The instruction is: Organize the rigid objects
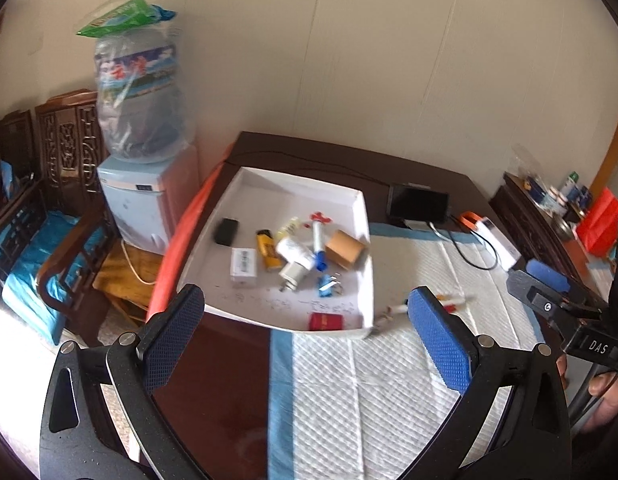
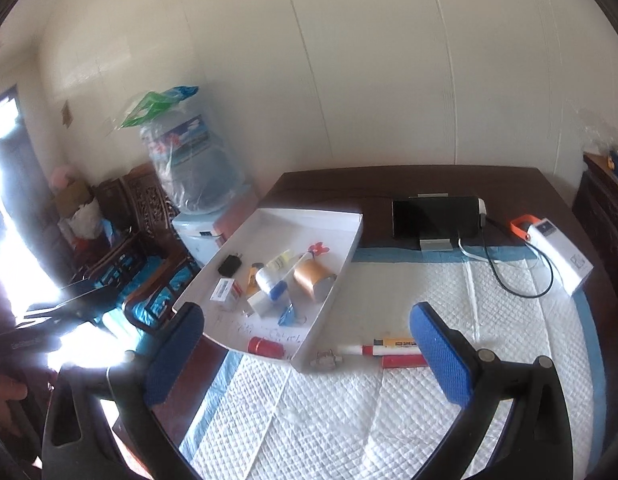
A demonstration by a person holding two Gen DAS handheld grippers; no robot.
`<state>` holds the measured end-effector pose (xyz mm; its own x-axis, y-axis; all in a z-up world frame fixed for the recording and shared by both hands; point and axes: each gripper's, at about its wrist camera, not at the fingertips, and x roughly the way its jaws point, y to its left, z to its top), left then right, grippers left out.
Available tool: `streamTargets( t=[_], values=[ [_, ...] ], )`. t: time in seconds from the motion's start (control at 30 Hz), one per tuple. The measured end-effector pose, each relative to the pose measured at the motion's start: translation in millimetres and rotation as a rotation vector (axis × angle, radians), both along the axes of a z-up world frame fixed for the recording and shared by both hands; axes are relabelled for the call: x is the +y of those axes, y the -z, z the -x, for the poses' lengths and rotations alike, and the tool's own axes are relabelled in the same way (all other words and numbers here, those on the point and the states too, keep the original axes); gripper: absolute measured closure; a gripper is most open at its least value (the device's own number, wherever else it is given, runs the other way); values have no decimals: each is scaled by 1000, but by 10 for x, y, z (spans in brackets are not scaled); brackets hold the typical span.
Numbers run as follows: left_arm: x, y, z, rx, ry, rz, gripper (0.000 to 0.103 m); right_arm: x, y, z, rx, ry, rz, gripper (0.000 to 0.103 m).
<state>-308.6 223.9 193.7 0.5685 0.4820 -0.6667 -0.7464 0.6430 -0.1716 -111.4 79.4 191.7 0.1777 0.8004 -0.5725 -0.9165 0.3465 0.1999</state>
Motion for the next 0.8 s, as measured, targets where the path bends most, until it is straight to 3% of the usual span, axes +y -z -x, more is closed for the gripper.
streamTargets(
  t=[0.5,0.8],
  values=[
    [-133,-143,-139,-67,-62,9,0,-432,-210,-457,4,97,-27,0],
    [-207,41,-165,-81,-152,65,0,-294,-173,-456,-52,-52,37,0]
  ],
)
